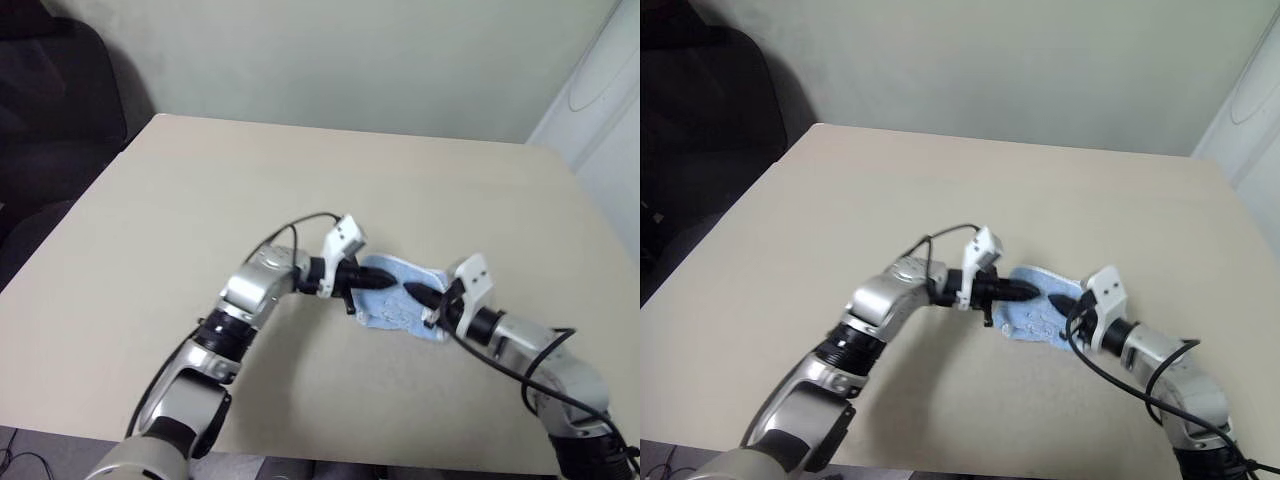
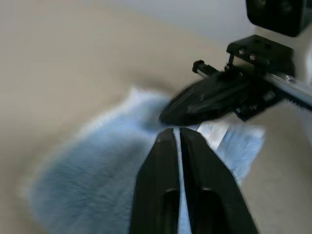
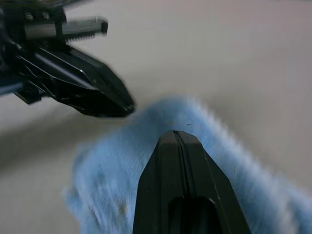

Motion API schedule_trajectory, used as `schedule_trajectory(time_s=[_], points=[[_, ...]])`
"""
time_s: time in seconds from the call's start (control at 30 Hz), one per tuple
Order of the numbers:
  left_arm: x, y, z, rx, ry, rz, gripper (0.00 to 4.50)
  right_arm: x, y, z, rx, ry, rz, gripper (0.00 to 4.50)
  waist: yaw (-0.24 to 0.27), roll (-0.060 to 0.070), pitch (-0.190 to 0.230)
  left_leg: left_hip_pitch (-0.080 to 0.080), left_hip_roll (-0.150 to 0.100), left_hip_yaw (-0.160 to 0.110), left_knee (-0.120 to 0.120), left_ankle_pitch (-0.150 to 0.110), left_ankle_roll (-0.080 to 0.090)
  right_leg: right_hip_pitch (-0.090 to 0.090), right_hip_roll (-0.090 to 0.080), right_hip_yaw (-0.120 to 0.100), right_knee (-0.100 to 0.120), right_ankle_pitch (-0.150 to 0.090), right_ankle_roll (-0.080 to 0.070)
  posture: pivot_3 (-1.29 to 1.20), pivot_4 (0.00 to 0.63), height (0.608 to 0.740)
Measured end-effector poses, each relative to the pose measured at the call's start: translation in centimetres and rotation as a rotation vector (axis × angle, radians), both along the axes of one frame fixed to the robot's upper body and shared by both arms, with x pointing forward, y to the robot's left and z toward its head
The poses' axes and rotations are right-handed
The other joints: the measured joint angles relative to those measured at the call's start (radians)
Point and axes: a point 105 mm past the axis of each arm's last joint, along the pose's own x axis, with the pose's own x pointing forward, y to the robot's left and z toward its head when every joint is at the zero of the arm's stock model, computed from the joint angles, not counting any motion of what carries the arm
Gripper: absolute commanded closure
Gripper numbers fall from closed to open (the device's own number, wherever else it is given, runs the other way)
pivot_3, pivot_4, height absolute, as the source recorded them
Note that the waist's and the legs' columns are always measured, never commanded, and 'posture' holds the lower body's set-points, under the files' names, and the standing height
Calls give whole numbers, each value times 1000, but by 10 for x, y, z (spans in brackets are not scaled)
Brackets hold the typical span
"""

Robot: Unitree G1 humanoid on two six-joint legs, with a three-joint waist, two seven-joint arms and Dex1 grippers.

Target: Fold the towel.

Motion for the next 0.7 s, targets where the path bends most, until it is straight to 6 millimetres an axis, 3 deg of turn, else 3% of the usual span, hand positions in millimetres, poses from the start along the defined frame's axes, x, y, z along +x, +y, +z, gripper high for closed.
schedule_trajectory(time_s=[0.07, 0.2, 0.37, 0.5, 0.63, 0.7], points=[[6, -3, -29, 95, 12, 26, 4225, 4, 2, -12, 18, 19, -17, 4500, -4, 1, 0, 0, 1, 1, 0, 0, 0, -1, 0, 0, 0, 0, 2, 0, 150, 740], [18, -12, -35, 166, -87, 0, 4225, 14, -2, -19, -7, -2, -42, 4500, -4, -1, -6, 7, 0, 0, 0, -2, -4, 9, 0, 0, -1, -3, 7, 0, 150, 740], [17, -7, -31, 49, -35, 19, 4225, 8, -3, -17, -7, -26, -40, 4500, -6, 0, -6, 6, 0, 0, 0, -3, -4, 10, 1, 1, -2, -9, 8, 0, 150, 740], [16, 12, -7, -136, 53, 82, 4225, 5, -12, 5, 3, -77, -52, 4500, -10, 1, -5, -6, 1, 1, 0, 3, -7, -4, 1, 0, 0, -2, 4, 0, 150, 740], [28, 45, 39, -303, 70, 189, 4225, 3, -33, 41, 41, -150, -86, 4500, -9, 1, -6, -5, 2, 2, -3, 6, -8, -4, 2, -1, 0, -1, 0, 0, 150, 740], [33, 64, 53, -345, 71, 247, 4254, 1, -43, 57, 91, -155, -95, 4156, -9, 0, -6, -4, 1, 2, -3, 5, -8, -2, 2, 1, -1, -1, 0, 0, 150, 740]])
